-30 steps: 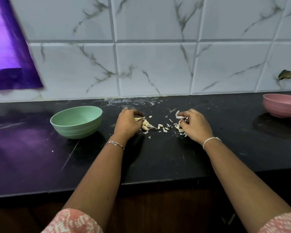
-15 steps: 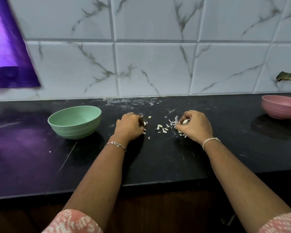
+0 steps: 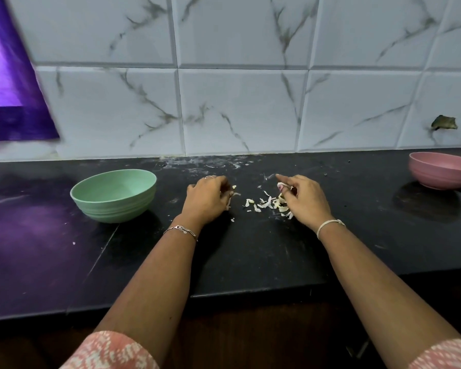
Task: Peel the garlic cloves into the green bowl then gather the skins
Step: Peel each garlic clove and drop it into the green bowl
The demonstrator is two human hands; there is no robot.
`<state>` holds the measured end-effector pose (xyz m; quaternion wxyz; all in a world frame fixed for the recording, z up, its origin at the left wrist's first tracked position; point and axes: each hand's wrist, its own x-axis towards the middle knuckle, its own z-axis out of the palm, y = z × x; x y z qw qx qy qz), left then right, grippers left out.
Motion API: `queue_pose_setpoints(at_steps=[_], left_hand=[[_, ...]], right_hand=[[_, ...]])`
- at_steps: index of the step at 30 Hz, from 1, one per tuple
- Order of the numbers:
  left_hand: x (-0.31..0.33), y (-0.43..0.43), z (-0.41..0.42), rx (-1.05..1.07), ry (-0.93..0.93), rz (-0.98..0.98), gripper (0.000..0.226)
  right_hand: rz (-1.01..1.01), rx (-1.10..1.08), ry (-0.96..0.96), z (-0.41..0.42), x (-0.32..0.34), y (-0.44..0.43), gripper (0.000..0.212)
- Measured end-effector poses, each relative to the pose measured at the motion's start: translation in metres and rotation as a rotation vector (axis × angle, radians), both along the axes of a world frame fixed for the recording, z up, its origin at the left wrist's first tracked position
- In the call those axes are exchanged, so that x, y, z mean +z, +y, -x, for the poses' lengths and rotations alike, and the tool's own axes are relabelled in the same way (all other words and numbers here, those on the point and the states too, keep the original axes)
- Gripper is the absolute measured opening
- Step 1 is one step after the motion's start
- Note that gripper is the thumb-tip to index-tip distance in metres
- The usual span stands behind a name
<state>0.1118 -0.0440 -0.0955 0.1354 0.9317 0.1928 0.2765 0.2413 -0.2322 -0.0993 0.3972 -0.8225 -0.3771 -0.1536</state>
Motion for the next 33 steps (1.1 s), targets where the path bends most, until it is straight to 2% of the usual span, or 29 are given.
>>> queue_pose_setpoints(at_steps=[3, 8, 12, 15, 17, 20, 22, 25, 29, 33], left_hand=[[0.0, -0.004, -0.007, -0.119, -0.137, 0.114, 0.006], [0.0, -0.012, -0.017, -0.199, -0.208, 0.207, 0.004], [0.001, -0.014, -0.023, -0.227, -0.256, 0.362, 0.002], [0.0, -0.019, -0.026, -0.275, -0.267, 0.479, 0.01], [0.0, -0.022, -0.027, -0.301, -0.28, 0.53, 0.008], [0.001, -0.022, -0.026, -0.332, -0.318, 0.599, 0.011], [0.002, -0.022, -0.026, -0.331, -0.356, 0.643, 0.016], [0.005, -0.022, -0.024, -0.317, -0.408, 0.722, 0.021], [0.005, -0.019, -0.023, -0.315, -0.428, 0.765, 0.022], [0.005, -0.017, -0.022, -0.301, -0.444, 0.789, 0.021]], right_hand=[[-0.04, -0.004, 0.036, 0.001, 0.001, 0.0, 0.033], [-0.108, 0.006, 0.022, 0.001, 0.001, 0.002, 0.006], [-0.177, 0.092, 0.083, 0.002, 0.0, 0.007, 0.007], [-0.231, 0.196, 0.153, 0.009, 0.003, 0.013, 0.02], [-0.222, 0.263, 0.204, 0.014, 0.006, 0.017, 0.024], [-0.187, 0.323, 0.284, 0.019, 0.006, 0.023, 0.015], [-0.174, 0.36, 0.327, 0.022, 0.005, 0.025, 0.021], [-0.099, 0.357, 0.235, 0.021, 0.001, 0.028, 0.027], [-0.095, 0.347, 0.165, 0.018, -0.003, 0.03, 0.012], [-0.052, 0.265, 0.02, 0.017, -0.001, 0.029, 0.008]])
